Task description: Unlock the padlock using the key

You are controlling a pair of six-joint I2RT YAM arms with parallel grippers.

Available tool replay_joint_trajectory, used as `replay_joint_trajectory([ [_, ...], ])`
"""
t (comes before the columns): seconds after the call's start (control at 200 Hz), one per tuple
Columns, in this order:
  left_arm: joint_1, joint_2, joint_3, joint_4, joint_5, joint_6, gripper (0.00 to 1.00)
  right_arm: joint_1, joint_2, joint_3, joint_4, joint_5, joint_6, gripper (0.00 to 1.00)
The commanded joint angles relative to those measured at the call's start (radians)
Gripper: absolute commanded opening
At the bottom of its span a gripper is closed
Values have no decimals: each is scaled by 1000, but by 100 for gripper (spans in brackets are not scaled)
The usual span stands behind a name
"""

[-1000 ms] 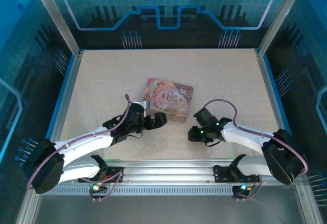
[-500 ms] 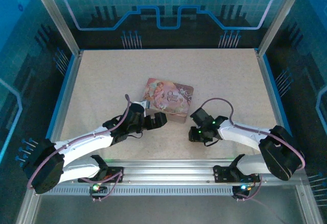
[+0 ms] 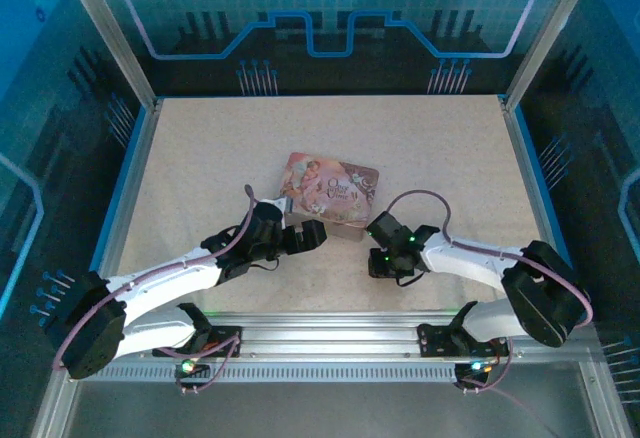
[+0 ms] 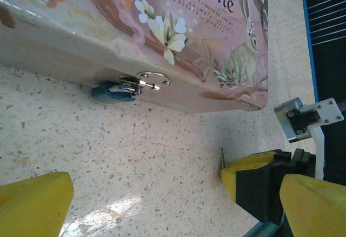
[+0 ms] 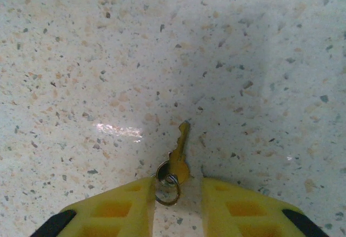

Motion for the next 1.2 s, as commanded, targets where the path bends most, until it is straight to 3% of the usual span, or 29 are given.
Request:
replay_joint_trajectory([
  [0.0, -7, -13, -18, -7, -20, -6, 99, 41, 36, 27, 46, -52, 17, 27],
  [0.63, 4, -51, -29, -14, -21, -8, 99, 40, 22, 52, -3, -8, -39, 0],
  [1.196, 124, -141, -11, -11, 144, -130, 99, -77, -121, 85, -26, 120, -363, 0],
])
